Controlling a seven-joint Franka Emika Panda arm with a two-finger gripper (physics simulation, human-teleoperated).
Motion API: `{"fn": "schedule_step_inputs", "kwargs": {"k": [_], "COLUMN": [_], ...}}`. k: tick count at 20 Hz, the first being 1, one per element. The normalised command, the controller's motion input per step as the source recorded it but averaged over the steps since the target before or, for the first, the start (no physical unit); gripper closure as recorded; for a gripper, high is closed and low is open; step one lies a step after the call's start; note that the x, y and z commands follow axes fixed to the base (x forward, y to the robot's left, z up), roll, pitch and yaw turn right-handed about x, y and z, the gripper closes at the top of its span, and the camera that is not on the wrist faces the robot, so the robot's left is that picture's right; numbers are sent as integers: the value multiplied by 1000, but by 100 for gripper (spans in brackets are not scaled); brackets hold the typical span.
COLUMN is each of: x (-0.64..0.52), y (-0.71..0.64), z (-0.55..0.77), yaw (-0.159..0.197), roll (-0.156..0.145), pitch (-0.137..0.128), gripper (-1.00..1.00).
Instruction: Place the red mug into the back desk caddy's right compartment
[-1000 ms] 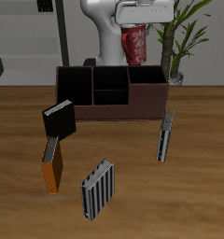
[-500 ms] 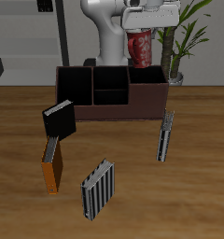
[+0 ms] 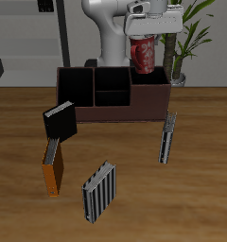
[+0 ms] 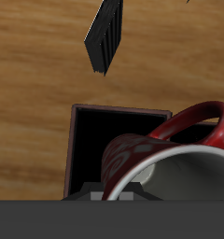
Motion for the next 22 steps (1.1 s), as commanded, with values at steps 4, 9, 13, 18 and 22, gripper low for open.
{"fn": "schedule_step_inputs", "kwargs": {"k": [4, 9, 13, 18, 22], "x": [19, -20, -2, -64, -6], "y": [75, 98, 142, 118, 14], "z": [-249, -227, -229, -215, -290], "yaw": [-17, -20, 9, -5, 1], "roll": [7, 20, 26, 32, 7], "pitch": [50, 45, 48, 43, 46], "gripper": [100, 100, 100, 100, 100]}}
